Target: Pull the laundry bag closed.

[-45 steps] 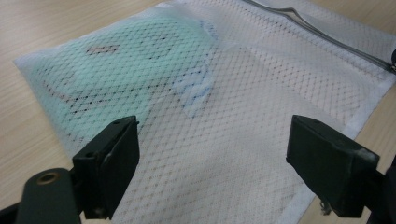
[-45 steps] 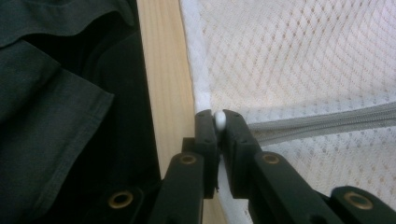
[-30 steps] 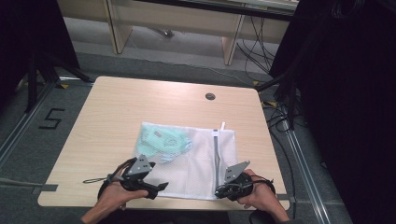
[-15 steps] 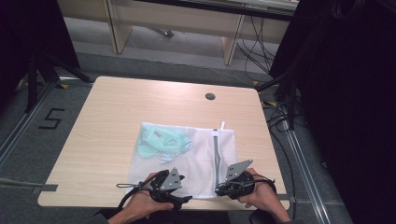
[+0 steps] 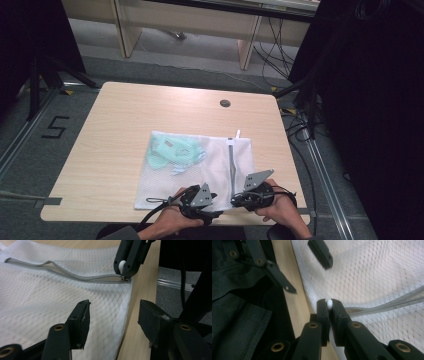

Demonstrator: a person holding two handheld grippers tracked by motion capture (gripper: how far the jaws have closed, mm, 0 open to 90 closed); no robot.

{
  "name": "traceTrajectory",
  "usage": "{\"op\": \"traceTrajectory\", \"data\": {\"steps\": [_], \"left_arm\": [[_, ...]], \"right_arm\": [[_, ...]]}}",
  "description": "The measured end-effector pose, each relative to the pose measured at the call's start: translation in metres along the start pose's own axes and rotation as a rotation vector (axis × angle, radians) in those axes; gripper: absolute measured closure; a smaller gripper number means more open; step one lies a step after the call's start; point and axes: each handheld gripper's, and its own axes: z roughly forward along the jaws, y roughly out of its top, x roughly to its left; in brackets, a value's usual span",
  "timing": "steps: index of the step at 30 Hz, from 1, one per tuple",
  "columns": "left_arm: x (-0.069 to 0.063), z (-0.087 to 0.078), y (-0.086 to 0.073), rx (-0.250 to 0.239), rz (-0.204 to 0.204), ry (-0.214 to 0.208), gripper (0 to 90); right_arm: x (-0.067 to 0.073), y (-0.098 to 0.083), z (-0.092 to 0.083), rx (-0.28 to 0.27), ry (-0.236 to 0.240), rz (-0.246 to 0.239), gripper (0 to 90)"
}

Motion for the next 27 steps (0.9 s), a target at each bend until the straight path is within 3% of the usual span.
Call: {"op": "traceTrajectory", "data": {"steps": [4, 5, 6, 10, 15, 19, 25, 27], "left_arm": [[-0.003, 0.009, 0.001, 0.004, -0.007, -0.013, 46.2], [-0.002, 0.011, 0.002, 0.014, 0.016, -0.008, 46.4], [-0.004, 0.013, 0.002, 0.006, 0.004, -0.011, 47.1], [-0.004, 0.014, 0.005, 0.019, 0.039, -0.002, 50.4], [-0.005, 0.017, 0.007, 0.004, 0.015, -0.011, 55.9], [-0.006, 0.021, 0.01, 0.009, 0.037, -0.015, 59.4], [-0.006, 0.025, 0.012, 0.032, 0.074, -0.033, 68.3], [-0.007, 0.026, 0.011, 0.024, 0.066, -0.03, 73.1]], "right_arm": [[0.0, 0.0, -0.001, 0.003, 0.005, 0.013, 86.3], [0.0, 0.0, -0.002, 0.003, 0.006, 0.013, 86.3], [0.001, 0.0, -0.002, -0.005, -0.001, 0.021, 86.3], [0.001, 0.0, -0.003, -0.001, 0.001, 0.026, 86.4], [0.001, 0.001, -0.003, -0.005, 0.0, 0.021, 86.3], [0.001, 0.001, -0.002, -0.013, -0.002, 0.024, 86.3], [0.001, 0.001, -0.003, -0.018, -0.001, 0.028, 86.3], [0.001, 0.001, -0.002, -0.018, 0.004, 0.026, 86.3]]}}
